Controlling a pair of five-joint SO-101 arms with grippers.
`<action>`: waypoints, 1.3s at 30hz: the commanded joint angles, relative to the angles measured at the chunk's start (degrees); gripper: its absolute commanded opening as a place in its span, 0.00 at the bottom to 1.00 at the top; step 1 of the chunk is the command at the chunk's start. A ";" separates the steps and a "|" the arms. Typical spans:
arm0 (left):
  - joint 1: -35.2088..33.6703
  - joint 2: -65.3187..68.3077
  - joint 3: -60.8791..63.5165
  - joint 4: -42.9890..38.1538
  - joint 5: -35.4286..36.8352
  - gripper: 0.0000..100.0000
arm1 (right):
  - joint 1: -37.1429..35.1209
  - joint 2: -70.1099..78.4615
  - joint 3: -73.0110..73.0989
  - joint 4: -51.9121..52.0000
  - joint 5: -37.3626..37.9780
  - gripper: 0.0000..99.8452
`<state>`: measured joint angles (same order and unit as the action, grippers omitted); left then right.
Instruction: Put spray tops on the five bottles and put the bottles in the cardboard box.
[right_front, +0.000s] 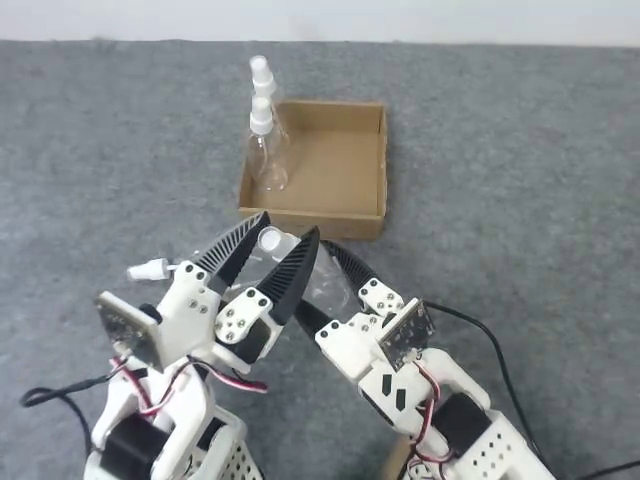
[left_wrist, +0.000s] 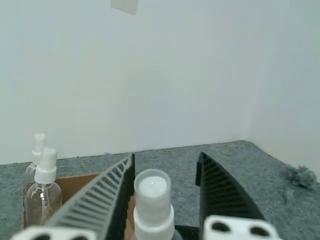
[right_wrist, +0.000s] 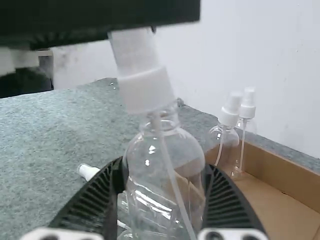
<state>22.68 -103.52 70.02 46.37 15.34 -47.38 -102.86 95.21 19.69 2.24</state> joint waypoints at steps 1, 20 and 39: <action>-0.18 -0.97 -4.35 0.35 -0.44 0.18 | -0.04 -0.84 1.23 0.40 0.70 0.07; -8.62 -1.05 -6.73 0.44 -0.44 0.18 | -0.04 -0.84 1.23 0.40 0.70 0.07; -18.37 -1.05 -0.48 -2.55 5.89 0.18 | -0.04 -0.84 1.23 0.40 0.70 0.07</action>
<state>4.57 -103.52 67.82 47.34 20.35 -47.30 -102.86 95.21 19.69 2.24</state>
